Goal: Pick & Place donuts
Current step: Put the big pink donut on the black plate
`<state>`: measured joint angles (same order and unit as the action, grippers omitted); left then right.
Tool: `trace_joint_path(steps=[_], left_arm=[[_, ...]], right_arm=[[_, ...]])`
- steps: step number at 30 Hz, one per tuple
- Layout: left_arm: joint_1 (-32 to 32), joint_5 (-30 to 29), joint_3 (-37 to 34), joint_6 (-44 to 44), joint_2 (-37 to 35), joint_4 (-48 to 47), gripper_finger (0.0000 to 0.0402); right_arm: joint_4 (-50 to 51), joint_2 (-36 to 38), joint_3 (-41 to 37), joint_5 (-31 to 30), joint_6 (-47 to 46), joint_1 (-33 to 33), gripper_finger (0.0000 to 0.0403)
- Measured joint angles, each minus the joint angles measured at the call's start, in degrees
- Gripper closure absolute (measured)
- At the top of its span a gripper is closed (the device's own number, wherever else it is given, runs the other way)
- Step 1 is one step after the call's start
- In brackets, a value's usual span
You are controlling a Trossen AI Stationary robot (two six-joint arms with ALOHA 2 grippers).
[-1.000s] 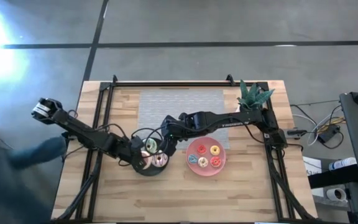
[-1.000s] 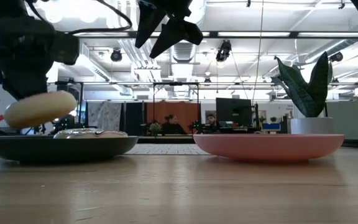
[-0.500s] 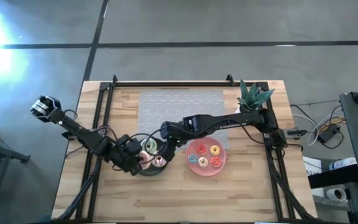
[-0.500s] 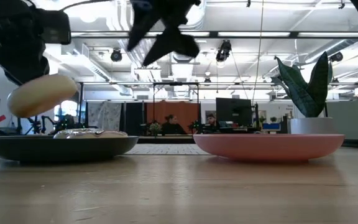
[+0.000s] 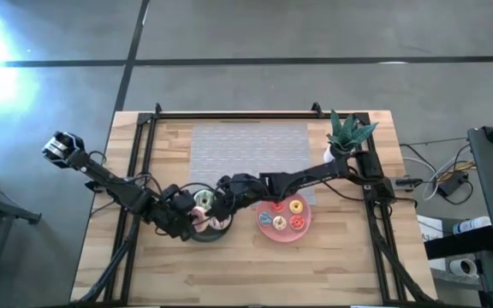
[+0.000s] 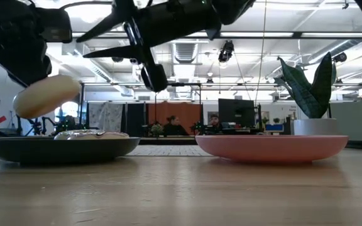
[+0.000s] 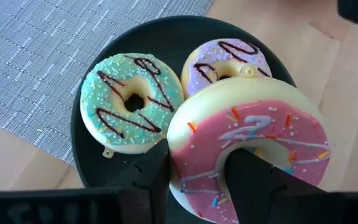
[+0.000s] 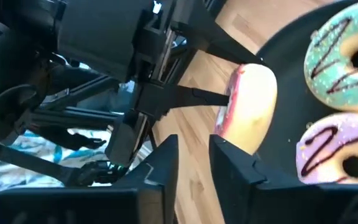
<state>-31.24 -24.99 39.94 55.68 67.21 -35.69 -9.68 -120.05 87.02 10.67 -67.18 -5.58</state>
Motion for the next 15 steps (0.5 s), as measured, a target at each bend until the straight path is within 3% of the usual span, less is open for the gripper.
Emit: trace_joint_path(steps=[6, 15], left_arm=[[0.0, 0.1, -0.5, -0.1, 1.4, 3.6, 0.0284], [0.0, 1.4, -1.9, 3.2, 1.1, 3.9, 0.0284]], right_arm=[[-2.2, -1.1, -0.5, -0.1, -1.1, -0.7, 0.0343], [-7.3, -6.8, 3.1, 0.2, -4.9, -1.3, 0.0342]])
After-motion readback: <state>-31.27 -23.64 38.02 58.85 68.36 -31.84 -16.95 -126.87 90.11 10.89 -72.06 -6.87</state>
